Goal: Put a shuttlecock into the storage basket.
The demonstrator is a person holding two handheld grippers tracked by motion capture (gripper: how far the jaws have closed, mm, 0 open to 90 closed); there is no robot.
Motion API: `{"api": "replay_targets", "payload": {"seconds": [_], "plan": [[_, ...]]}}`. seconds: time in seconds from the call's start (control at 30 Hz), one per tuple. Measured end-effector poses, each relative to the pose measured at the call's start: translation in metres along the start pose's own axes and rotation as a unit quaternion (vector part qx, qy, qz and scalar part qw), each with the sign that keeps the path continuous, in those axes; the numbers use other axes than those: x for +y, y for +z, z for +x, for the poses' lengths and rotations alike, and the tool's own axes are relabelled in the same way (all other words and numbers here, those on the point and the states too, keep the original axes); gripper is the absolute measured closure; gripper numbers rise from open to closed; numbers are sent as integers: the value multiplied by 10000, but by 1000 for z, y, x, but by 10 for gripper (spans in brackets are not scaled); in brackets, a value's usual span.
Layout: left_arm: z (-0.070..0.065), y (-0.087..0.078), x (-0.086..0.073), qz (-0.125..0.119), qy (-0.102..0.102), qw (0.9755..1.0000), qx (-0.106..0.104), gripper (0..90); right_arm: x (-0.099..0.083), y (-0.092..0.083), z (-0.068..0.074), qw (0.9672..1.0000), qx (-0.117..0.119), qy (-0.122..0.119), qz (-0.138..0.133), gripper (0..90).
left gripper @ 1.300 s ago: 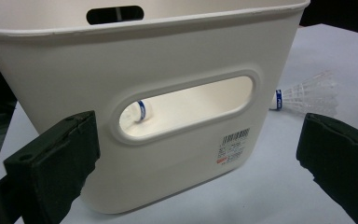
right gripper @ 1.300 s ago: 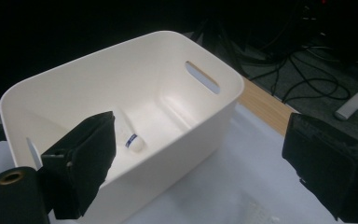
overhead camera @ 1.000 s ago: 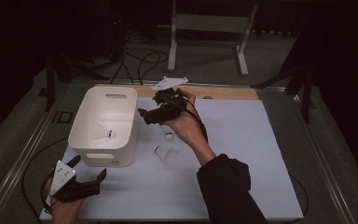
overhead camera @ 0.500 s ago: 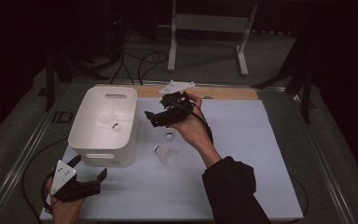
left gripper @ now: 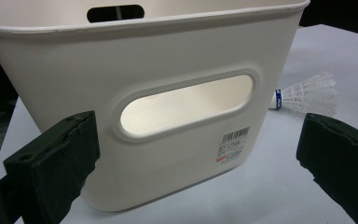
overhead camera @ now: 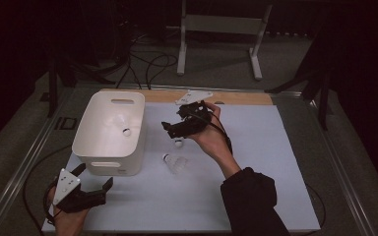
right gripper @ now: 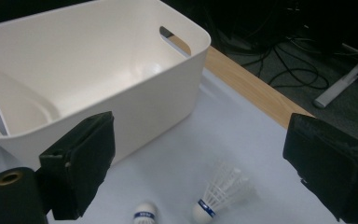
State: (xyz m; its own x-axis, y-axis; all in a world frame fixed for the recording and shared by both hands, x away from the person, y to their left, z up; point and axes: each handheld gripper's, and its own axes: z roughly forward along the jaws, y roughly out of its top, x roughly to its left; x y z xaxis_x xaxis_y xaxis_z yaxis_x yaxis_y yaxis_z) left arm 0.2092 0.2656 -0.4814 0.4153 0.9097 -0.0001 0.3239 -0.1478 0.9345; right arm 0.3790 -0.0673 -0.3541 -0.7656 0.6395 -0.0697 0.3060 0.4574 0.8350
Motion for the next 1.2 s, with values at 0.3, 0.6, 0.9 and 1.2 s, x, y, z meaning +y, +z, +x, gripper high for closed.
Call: {"api": "replay_targets", "payload": {"seconds": [0.3, 0.6, 0.9, 1.2], "plan": [[0, 1, 0, 44, 13, 10000, 25, 2, -8, -2, -3, 10000, -38, -51, 41, 84], [0, 1, 0, 64, 29, 10000, 7, 2, -14, -4, -5, 9999, -48, -88, 51, 81], [0, 1, -1, 54, 1, 10000, 14, 2, -21, -4, -6, 9999, -71, -84, 109, 81], [0, 1, -1, 61, 4, 10000, 22, 2, -32, -5, -10, 9997, -94, -102, 214, 82]]}}
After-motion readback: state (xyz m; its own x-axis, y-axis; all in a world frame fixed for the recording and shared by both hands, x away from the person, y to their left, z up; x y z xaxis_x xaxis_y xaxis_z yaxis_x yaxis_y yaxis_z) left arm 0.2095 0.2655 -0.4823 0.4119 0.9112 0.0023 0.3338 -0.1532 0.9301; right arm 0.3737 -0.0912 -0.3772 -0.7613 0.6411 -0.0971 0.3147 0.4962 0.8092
